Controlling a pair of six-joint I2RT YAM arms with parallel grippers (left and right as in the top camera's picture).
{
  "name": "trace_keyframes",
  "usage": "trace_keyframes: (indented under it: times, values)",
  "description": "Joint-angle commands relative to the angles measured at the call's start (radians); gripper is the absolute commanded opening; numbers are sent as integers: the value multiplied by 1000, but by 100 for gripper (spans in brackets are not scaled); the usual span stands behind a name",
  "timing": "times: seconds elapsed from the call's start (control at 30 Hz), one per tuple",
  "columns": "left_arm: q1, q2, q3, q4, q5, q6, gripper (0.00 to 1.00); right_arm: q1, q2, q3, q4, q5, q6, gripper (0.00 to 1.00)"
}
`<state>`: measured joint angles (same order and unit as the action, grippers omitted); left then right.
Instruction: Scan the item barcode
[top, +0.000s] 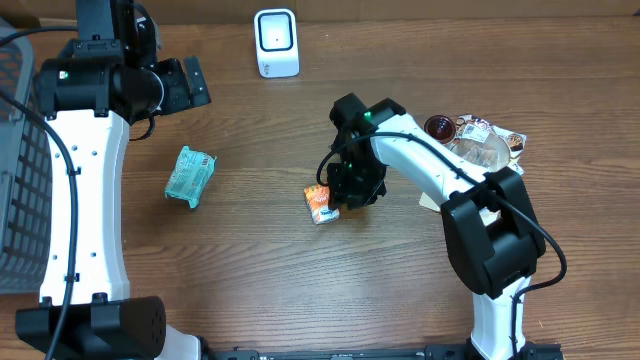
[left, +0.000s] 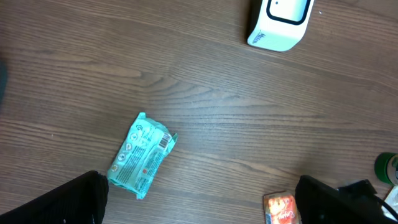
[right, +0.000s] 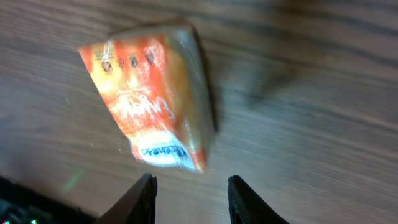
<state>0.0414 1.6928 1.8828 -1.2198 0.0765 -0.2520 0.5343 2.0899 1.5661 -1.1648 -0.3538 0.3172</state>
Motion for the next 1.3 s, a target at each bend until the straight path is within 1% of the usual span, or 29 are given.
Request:
trace_keyframes:
  times: [0.0, 0.07, 0.2, 0.27, 0.3, 0.37, 0.47, 0.53, 0.57, 0.6, 0.63, 0.67, 0.73, 0.77, 0.87, 0.93, 1.0, 1.07, 1.1, 1.2, 1.27]
  values:
    - [3, 5, -2, 0, -6, 13, 100, 19, -18, -53, 75, -7, 54, 34]
    - [3, 5, -2, 0, -6, 13, 100, 26, -18, -98, 126, -3, 80, 33]
    - [3, 5, -2, 0, -6, 13, 100, 27, -18, -178, 200, -4, 85, 28]
    - [3, 5, -2, 0, -6, 13, 99, 28, -18, -195, 220, -8, 84, 19]
    - [3, 5, -2, 0, -6, 13, 99, 27, -18, -197, 226, -7, 83, 11]
    - [3, 5, -2, 0, -6, 13, 100, 26, -18, -190, 233, -8, 83, 4]
    - [3, 5, -2, 0, -6, 13, 100, 13, -23, -154, 202, -16, 77, 4]
    - [3, 5, -2, 0, -6, 13, 100, -2, -40, -96, 142, -47, 59, 4]
    - [3, 5, -2, 0, -6, 13, 100, -10, -50, -69, 120, -89, 32, 4]
    - [3, 5, -2, 0, -6, 13, 100, -26, -68, -20, 91, -218, -21, 4]
    - [3, 5, -2, 0, -6, 13, 99, -35, -77, 0, 85, -289, -42, 4]
    - [3, 5, -2, 0, -6, 13, 100, -61, -98, 37, 95, -451, -68, 4]
    - [3, 5, -2, 0, -6, 13, 100, -93, -121, 62, 143, -629, -68, 4]
    - [3, 5, -2, 0, -6, 13, 100, -126, -138, 66, 223, -817, -55, 4]
    - [3, 5, -2, 0, -6, 13, 100, -169, -142, 66, 320, -1058, -23, 4]
    - [3, 5, -2, 0, -6, 13, 99, -200, -142, 66, 374, -1161, 56, 4]
    - [3, 5, -2, 0, -6, 13, 100, -220, -142, 66, 414, -1215, 146, 4]
    - [3, 5, -2, 0, -6, 13, 100, -238, -142, 66, 435, -1216, 253, 4]
    - [3, 5, -2, 0, -6, 13, 100, -254, -142, 66, 457, -1216, 330, 4]
    - [3, 5, -2, 0, -6, 13, 100, -287, -142, 66, 483, -1216, 417, 4]
    - [3, 5, -2, 0, -6, 13, 99, -296, -142, 66, 483, -1216, 416, 4]
